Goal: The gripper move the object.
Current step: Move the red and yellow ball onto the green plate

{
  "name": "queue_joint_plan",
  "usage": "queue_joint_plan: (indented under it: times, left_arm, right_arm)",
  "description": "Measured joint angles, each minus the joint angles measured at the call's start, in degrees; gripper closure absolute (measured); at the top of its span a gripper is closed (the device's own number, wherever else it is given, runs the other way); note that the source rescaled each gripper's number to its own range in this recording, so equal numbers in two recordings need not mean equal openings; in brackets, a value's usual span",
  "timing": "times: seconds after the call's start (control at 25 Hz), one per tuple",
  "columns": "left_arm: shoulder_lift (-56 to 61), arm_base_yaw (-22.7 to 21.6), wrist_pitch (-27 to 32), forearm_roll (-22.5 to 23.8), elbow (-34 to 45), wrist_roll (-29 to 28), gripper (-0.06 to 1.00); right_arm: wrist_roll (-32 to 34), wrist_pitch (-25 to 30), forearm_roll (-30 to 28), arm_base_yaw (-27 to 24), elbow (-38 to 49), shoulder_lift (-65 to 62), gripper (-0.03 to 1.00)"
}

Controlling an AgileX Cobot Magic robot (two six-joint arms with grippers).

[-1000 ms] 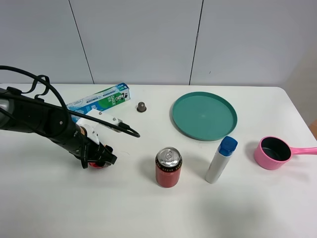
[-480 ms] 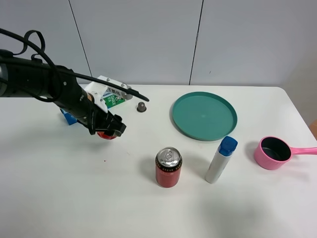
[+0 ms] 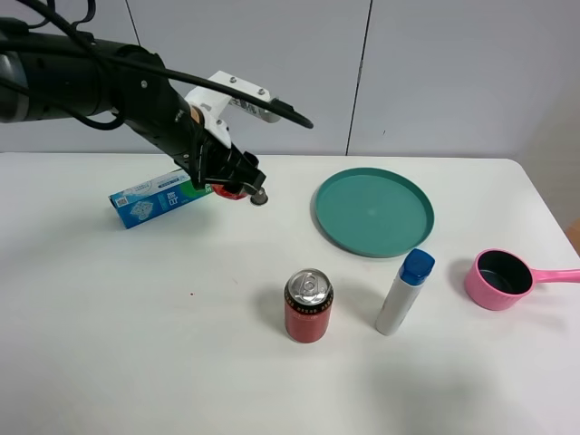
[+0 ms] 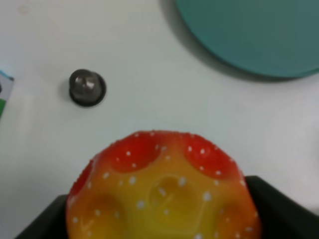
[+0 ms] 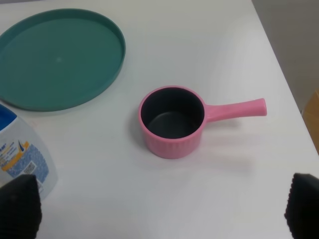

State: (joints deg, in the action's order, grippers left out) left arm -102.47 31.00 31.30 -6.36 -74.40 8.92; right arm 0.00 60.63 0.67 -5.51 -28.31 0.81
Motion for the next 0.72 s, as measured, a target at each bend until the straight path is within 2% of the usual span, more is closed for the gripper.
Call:
queue_joint_plan:
  times: [0.44, 0.72]
  left_arm:
    - [-9.4, 5.5, 2.4, 0.2, -11.6, 0.9, 0.94]
    - [-14.9, 6.2, 2.7, 0.2, -17.6, 1.1, 0.94]
  right_arm:
    - [0.0, 0.0, 0.0, 0.0, 0.0, 0.0, -0.03]
    - [0.0, 0.0, 0.0, 0.0, 0.0, 0.0, -0.03]
